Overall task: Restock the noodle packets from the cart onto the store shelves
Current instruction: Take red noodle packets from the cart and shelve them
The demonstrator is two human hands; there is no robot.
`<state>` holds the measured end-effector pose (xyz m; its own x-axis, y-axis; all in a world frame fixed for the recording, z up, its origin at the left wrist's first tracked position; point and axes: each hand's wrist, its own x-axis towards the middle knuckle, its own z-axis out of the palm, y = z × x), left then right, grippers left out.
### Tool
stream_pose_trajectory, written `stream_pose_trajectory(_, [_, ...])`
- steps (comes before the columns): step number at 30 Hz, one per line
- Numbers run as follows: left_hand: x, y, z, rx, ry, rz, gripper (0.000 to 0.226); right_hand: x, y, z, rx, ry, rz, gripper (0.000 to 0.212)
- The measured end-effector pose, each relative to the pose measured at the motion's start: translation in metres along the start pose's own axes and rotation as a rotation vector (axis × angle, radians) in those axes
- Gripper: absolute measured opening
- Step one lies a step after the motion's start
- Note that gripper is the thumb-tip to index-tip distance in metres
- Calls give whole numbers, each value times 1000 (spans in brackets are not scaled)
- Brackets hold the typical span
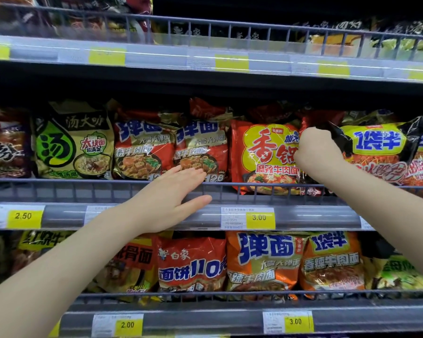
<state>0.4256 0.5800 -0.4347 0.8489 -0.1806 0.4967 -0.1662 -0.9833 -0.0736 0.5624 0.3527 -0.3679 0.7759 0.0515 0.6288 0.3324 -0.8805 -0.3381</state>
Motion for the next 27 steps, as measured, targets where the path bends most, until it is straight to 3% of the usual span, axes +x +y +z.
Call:
stream_pose_trajectory(1, [0,-1,1,-4,3,1,87,-5,-3,-1,-55,16,-27,6])
stream_pose_trajectory(2, [0,-1,1,-5,4,1,87,-8,-4,0,-114,30,-40,10])
stream_pose_trajectory(5, [0,-1,2,1,10,2,88,-17,-8,5,-271,75,-86,49])
stream_pose_trajectory(7, [0,-1,3,14,16,5,87,-20,-6,8,-363,135,-139,65])
stream_pose_trajectory(10, [0,0,3,53,26,10,81,-28,-4,8,-552,193,-302,61])
stream_pose_trajectory(12, [-1,-1,4,97,13,28,80,-33,-10,6,-605,104,-396,54])
stream_pose_trajectory(15, [0,-3,1,66,-17,36,74,-46,-31,5,-310,-59,-504,29])
stream_pose_trajectory(18, [4,-5,-10,-138,51,-45,55,-50,-59,12,-134,-142,-577,27])
stream_pose_trajectory(21, [1,-13,-29,-194,122,-101,41,-48,-94,20,-32,-172,-664,27])
stream_pose_trajectory(24, [-15,-36,-51,-61,117,-136,39,-47,-128,28,56,-210,-750,24])
stream_pose_trajectory(27, [-38,-65,-79,152,62,-221,59,-48,-158,34,115,-268,-837,25])
